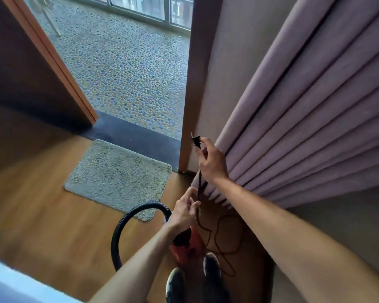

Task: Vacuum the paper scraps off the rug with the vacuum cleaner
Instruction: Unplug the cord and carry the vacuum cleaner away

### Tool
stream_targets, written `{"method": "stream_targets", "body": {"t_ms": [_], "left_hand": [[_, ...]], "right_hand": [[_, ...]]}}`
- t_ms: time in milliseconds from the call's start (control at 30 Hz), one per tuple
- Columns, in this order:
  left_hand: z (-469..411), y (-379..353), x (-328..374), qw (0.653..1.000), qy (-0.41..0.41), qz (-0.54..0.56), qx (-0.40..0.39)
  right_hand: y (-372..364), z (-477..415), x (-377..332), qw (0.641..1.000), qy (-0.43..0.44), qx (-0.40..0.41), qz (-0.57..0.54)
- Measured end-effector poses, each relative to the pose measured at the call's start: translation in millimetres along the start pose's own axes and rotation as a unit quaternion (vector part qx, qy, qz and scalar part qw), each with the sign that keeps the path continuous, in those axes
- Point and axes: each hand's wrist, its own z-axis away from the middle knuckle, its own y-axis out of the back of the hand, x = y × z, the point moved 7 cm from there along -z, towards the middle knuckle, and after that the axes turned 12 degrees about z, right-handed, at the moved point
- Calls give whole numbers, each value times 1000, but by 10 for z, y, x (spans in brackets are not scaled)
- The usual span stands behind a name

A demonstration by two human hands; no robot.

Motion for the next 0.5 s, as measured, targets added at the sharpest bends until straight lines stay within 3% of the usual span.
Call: {"method": "stream_targets", "body": {"t_ms": [300,500], "left_hand": [[83,238,-485,994,78,29,72],[278,-64,-1011,978,152,107,96]], "right_hand": [[-797,-30,-47,996,32,-74,-39],[-1358,249,268,987,40,-151,-42]]}}
